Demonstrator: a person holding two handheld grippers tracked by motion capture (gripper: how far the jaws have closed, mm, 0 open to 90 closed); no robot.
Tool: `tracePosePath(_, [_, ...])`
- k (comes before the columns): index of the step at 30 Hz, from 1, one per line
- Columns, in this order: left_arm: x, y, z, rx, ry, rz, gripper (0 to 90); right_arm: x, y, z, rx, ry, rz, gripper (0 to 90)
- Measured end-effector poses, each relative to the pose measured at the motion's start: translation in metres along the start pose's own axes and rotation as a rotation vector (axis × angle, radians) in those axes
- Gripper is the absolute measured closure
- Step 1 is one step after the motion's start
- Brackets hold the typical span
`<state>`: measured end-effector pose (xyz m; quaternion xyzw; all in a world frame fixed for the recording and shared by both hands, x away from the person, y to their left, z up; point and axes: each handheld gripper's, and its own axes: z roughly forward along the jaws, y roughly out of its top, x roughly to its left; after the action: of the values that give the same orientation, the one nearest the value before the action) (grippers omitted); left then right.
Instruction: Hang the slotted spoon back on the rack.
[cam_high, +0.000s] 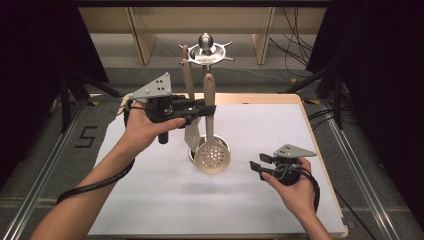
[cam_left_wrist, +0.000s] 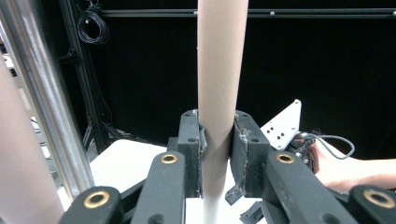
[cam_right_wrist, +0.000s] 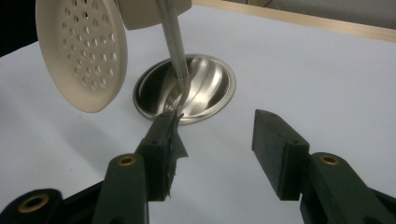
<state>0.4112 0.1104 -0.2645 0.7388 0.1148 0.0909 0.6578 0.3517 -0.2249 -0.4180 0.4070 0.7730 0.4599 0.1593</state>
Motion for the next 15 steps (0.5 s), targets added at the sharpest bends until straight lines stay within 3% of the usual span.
tracePosePath(11, [0.0011,0.0037,0.0005,0.001,0.0,0.005,74.8,0.0004,0.0,0.0005,0.002,0.009,0.003,51.6])
tracePosePath(15, [0.0011,0.0057,0.0006,-0.001,-0.001,0.007,74.8,-0.0009,0.0002,-0.0003,-0.003,-0.012,-0.02,51.5])
